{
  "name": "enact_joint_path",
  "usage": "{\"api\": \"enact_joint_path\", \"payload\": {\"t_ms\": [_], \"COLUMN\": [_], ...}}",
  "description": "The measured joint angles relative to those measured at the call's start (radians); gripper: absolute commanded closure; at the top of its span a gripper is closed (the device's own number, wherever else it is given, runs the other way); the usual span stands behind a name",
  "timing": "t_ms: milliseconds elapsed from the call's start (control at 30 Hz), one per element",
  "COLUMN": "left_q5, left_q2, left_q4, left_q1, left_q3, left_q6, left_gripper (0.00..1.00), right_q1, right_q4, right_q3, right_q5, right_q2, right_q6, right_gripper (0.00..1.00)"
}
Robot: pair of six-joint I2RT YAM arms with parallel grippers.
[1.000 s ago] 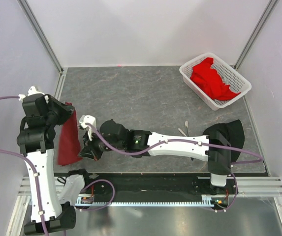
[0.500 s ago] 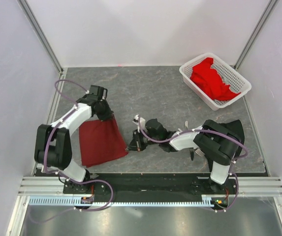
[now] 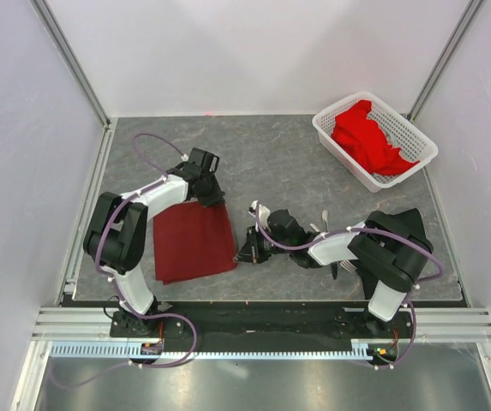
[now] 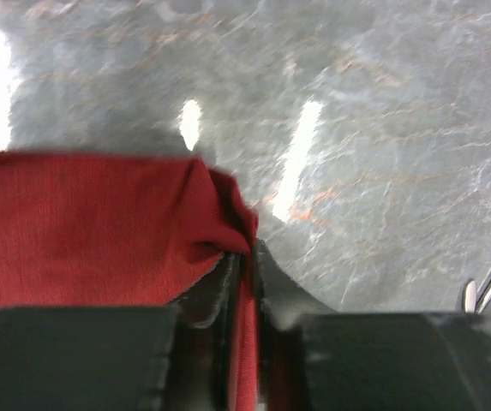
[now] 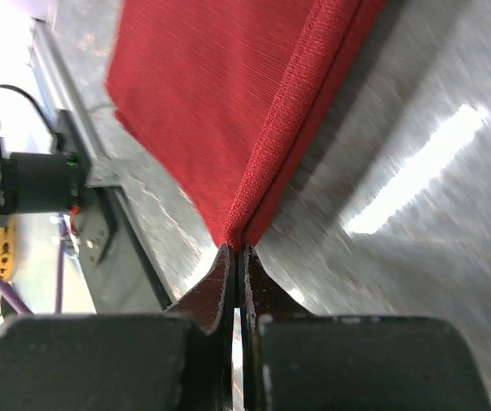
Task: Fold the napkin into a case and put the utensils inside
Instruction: Turn over the upper triangle folded napkin at the center of the board, then smooth out the lower triangle-folded napkin at the center of the board.
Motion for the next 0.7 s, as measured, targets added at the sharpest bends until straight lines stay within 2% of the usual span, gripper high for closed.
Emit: {"api": "enact_joint_path", "payload": {"t_ms": [67, 100, 133, 200, 233, 333, 400, 567, 700], "left_q5": [0.0, 0.003, 0.003, 0.006, 0.006, 0.007, 0.014, 0.015, -0.002], "left_q2": [0.017, 0.021, 0.021, 0.011, -0.005, -0.108, -0.192, -0.415, -0.447], "left_q4": [0.003, 0.0, 0.0, 0.007, 0.009, -0.01, -0.017, -0.014, -0.021], "left_q1": [-0.008, -0.01, -0.013, -0.014, -0.016, -0.021, -0.029, -0.128, -0.288], "left_q3": [0.024, 0.044, 0.064, 0.108, 0.12, 0.116, 0.094, -0.08, -0.218], "left_q6": [-0.004, -0.005, -0.003, 0.01, 0.017, 0.034, 0.044, 0.05, 0.025], "left_gripper": [0.59, 0.41, 0.31, 0.23, 0.22, 0.23, 0.28, 0.37, 0.4], "right_q1": [-0.002, -0.002, -0.003, -0.003, -0.004, -0.014, -0.03, -0.107, -0.163], "right_q4": [-0.038, -0.068, -0.106, -0.19, -0.232, -0.331, -0.383, -0.478, -0.5], "right_q3": [-0.011, -0.017, -0.021, -0.024, -0.024, -0.023, -0.017, 0.055, 0.158], "right_q5": [0.013, 0.023, 0.03, 0.047, 0.056, 0.077, 0.089, 0.092, 0.08], "right_q2": [-0.013, -0.026, -0.042, -0.081, -0.105, -0.168, -0.196, -0.187, -0.121], "right_q6": [0.001, 0.0, -0.006, -0.025, -0.037, -0.075, -0.095, -0.144, -0.165], "right_gripper": [0.91, 0.85, 0.78, 0.69, 0.57, 0.47, 0.43, 0.42, 0.54]}}
